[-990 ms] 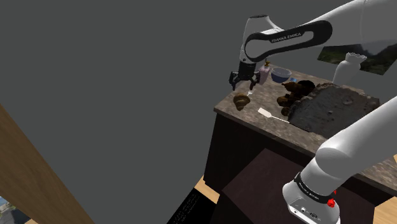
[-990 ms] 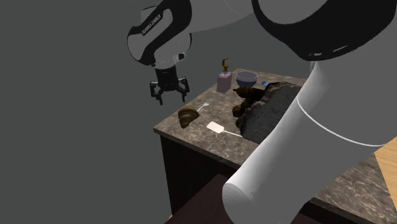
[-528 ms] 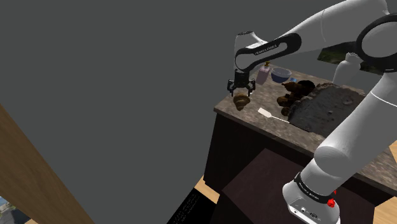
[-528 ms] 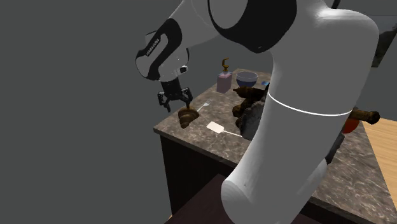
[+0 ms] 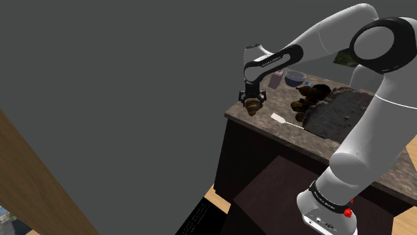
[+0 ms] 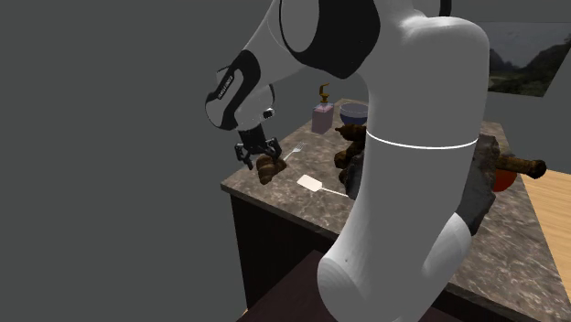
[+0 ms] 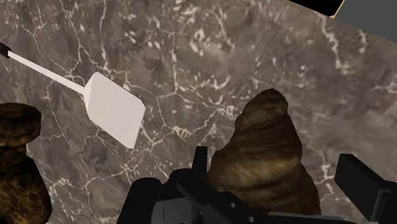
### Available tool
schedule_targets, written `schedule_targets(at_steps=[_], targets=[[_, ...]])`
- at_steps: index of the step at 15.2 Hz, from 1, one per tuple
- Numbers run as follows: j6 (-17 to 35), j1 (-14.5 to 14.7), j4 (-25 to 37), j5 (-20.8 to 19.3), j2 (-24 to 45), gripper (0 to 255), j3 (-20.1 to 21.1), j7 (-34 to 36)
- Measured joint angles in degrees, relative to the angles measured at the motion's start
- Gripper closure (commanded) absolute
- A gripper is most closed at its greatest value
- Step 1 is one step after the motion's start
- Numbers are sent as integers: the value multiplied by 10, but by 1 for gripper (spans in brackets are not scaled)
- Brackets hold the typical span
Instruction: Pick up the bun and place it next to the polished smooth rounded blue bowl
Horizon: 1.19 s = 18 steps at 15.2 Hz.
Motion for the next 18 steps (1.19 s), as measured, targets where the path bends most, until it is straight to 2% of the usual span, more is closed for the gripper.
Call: schedule_targets(at_steps=[3, 9, 10, 18], targets=[[20, -2, -10, -4, 10, 0, -2, 3], [26, -3, -14, -5, 12, 0, -3, 3], [26, -3, -14, -5, 12, 255, -3, 3], [26, -3, -14, -5, 12, 255, -3, 3]])
